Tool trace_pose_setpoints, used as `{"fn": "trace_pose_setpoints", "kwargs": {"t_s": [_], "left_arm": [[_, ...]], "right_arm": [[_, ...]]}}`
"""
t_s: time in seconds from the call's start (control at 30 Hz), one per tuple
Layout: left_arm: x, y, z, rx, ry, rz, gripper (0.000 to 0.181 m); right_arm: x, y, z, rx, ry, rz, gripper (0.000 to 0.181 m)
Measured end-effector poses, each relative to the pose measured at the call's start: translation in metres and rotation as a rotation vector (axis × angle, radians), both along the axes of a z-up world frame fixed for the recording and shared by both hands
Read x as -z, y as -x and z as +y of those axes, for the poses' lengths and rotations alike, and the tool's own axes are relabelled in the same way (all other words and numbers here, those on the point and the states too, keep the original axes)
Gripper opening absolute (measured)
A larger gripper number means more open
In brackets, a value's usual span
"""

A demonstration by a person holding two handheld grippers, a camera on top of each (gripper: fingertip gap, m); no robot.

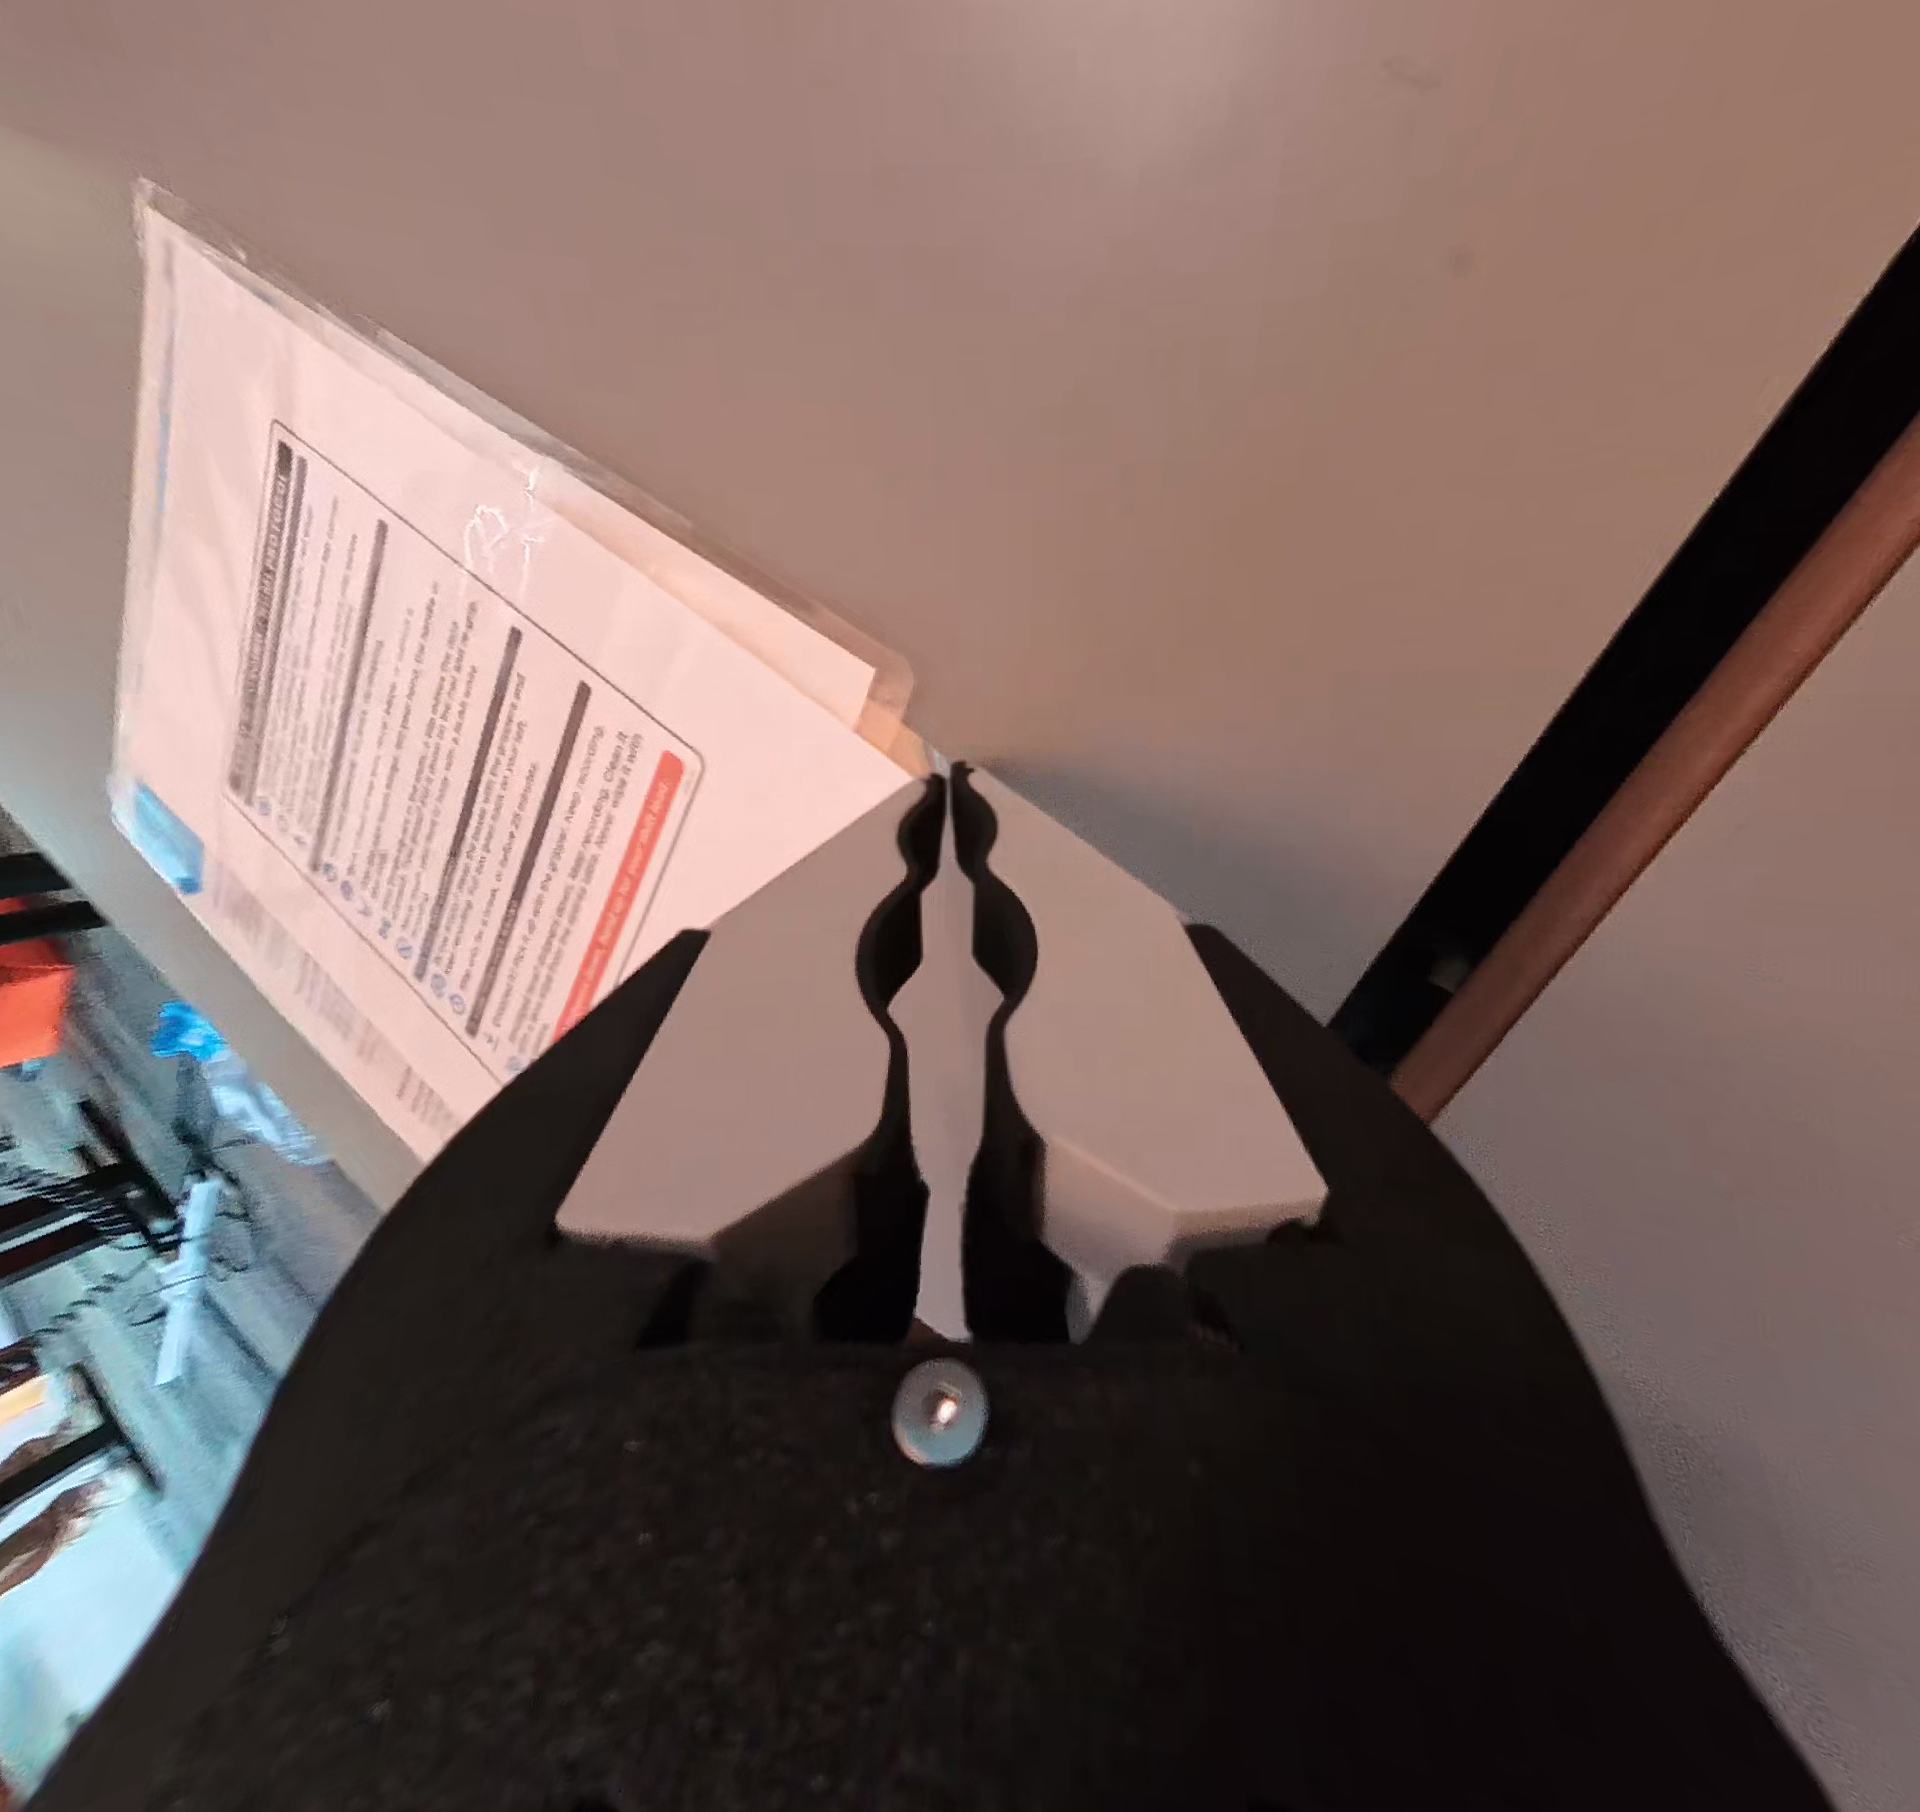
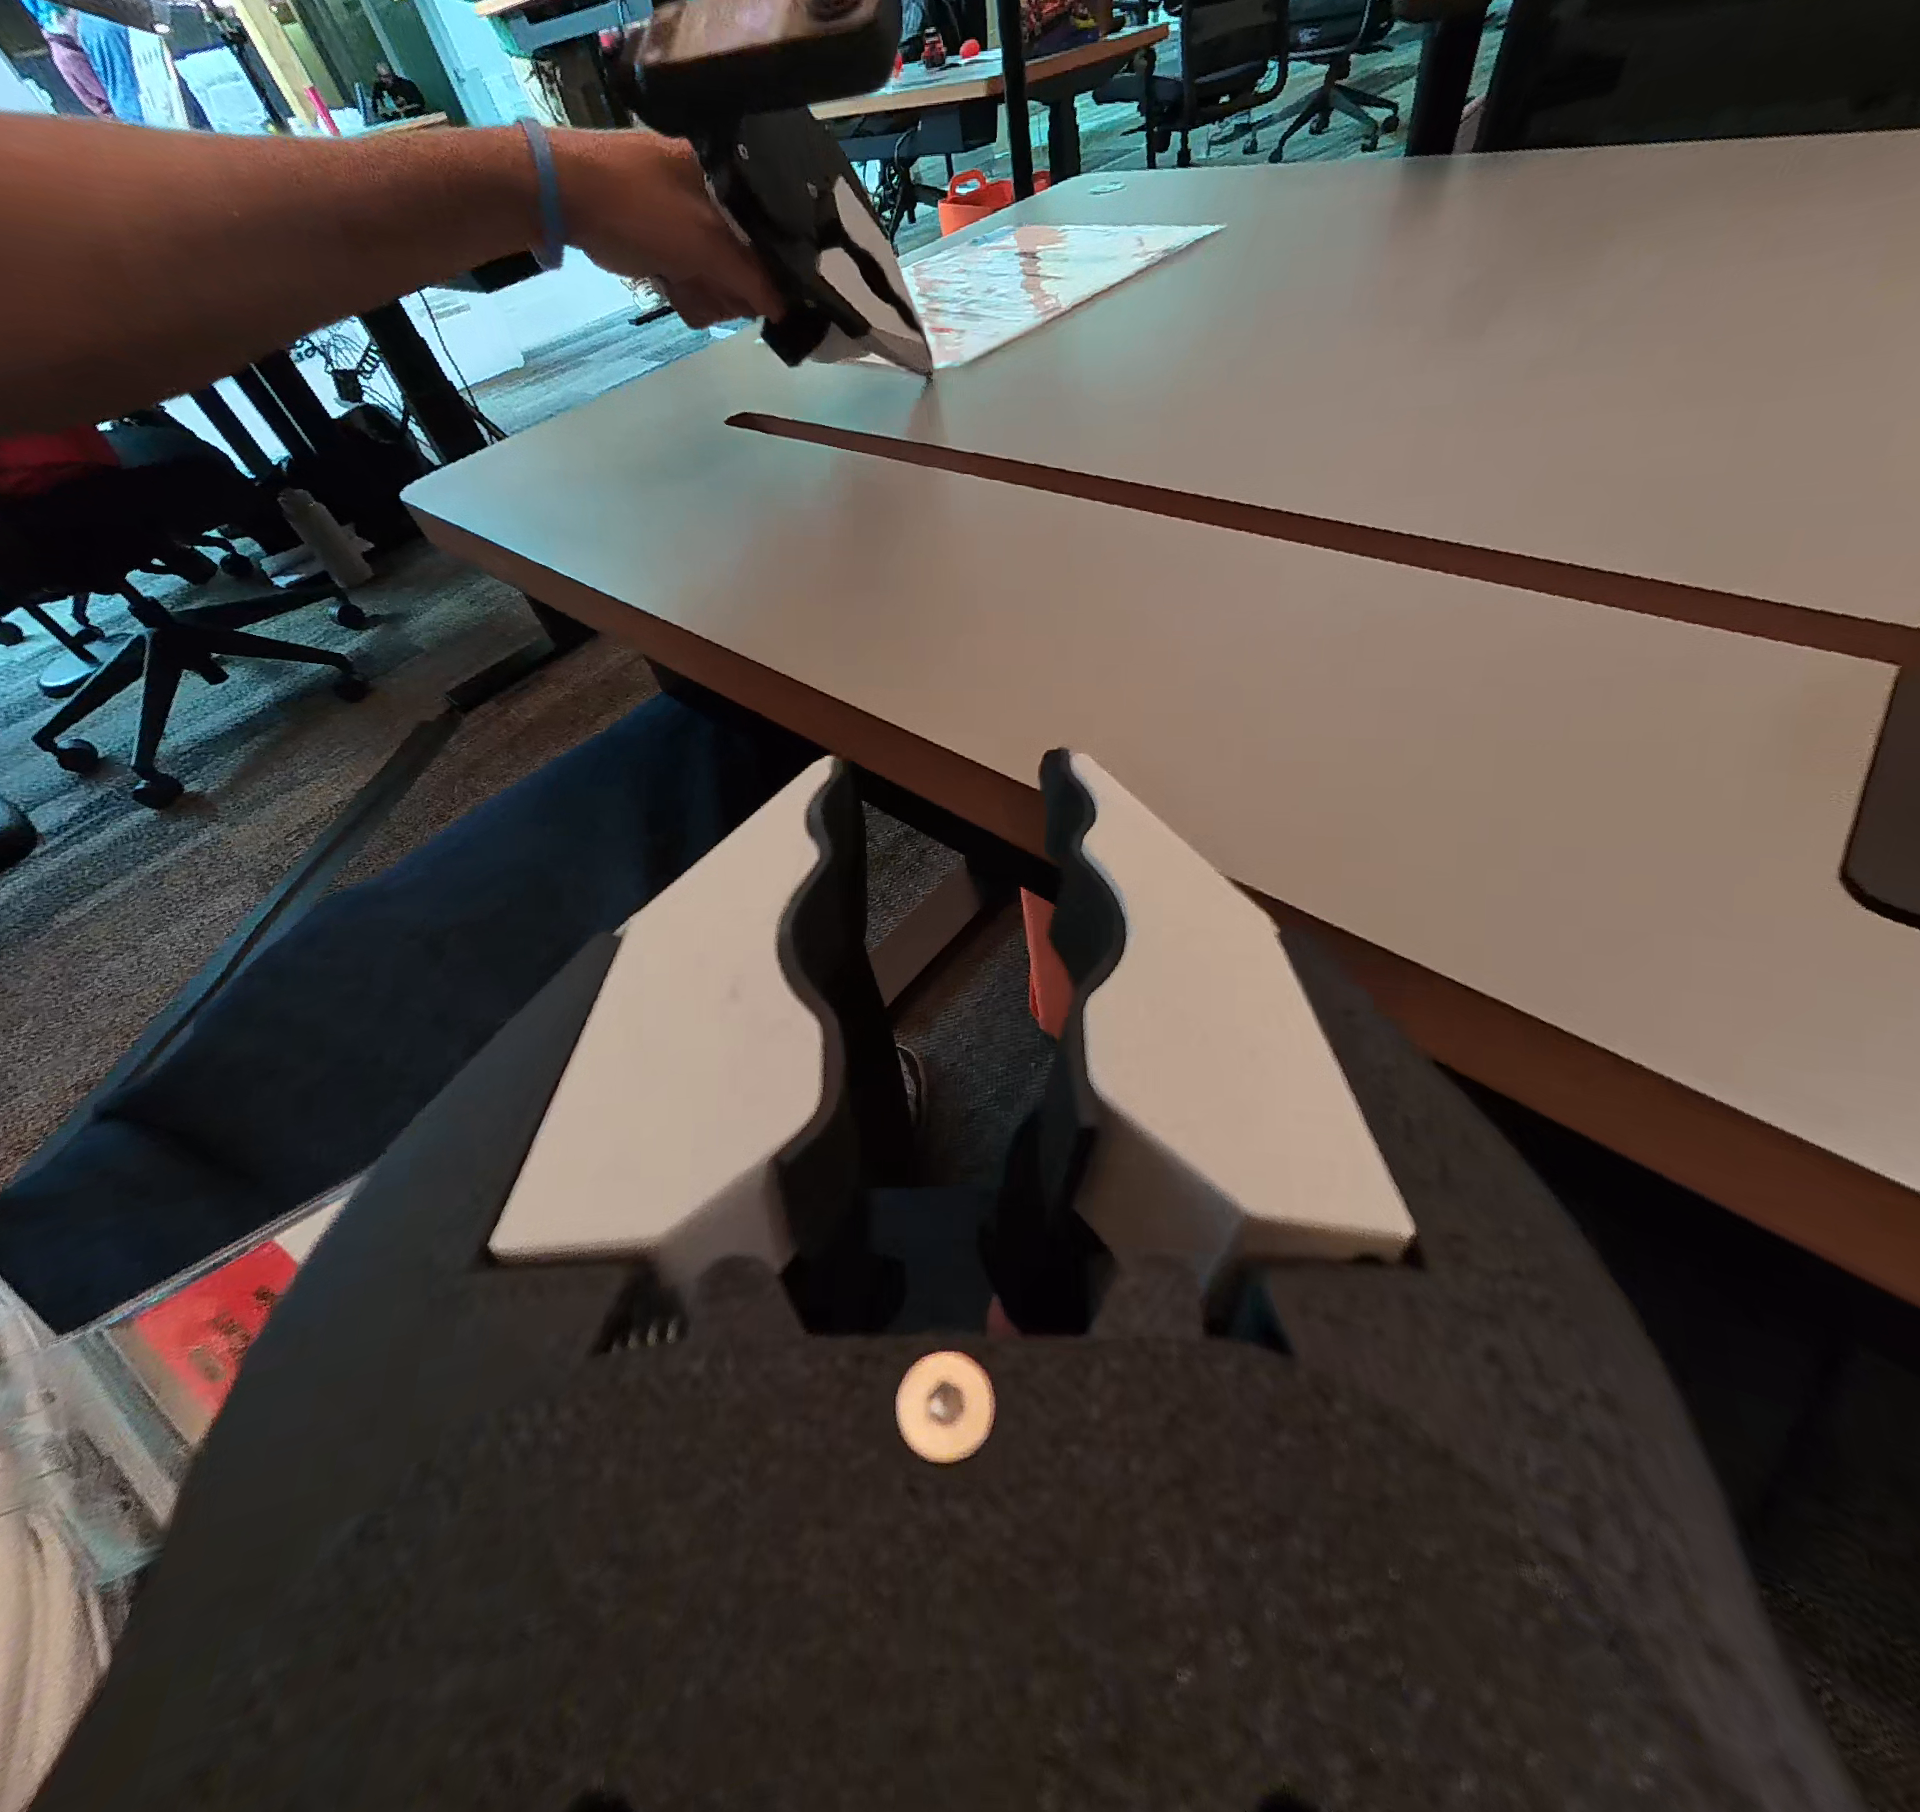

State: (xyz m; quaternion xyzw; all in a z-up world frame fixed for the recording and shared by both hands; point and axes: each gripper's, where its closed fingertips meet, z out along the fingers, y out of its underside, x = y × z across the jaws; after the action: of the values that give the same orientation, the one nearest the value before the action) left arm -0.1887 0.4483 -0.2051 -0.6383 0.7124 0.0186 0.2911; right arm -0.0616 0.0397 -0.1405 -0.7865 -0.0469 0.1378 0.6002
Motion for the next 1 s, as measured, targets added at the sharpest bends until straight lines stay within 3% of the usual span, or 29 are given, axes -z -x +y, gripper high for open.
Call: {"fn": "trace_pose_setpoints", "kwargs": {"t_s": [0.2,0.33,0.47,0.7,0.87,1.0], "left_arm": [[-0.011,0.003,0.010,0.033,-0.176,-0.017,0.000],[-0.046,0.004,0.003,0.065,-0.189,-0.134,0.000],[-0.080,0.016,-0.020,0.115,-0.140,-0.179,0.000],[-0.124,0.030,-0.105,0.308,-0.062,-0.132,0.000],[-0.143,0.031,-0.159,0.407,-0.040,-0.089,0.000],[-0.145,0.030,-0.193,0.465,-0.025,-0.076,0.000]], "right_arm": [[0.001,0.007,0.002,-0.021,0.003,0.002,0.035],[-0.004,0.007,0.016,-0.033,-0.019,-0.076,0.034],[-0.010,0.020,0.051,-0.131,-0.003,-0.180,0.042],[-0.056,0.077,0.157,-0.398,-0.110,-0.552,0.049],[-0.051,0.124,0.230,-0.532,-0.113,-0.740,0.051],[-0.045,0.142,0.245,-0.578,-0.116,-0.819,0.038]]}}
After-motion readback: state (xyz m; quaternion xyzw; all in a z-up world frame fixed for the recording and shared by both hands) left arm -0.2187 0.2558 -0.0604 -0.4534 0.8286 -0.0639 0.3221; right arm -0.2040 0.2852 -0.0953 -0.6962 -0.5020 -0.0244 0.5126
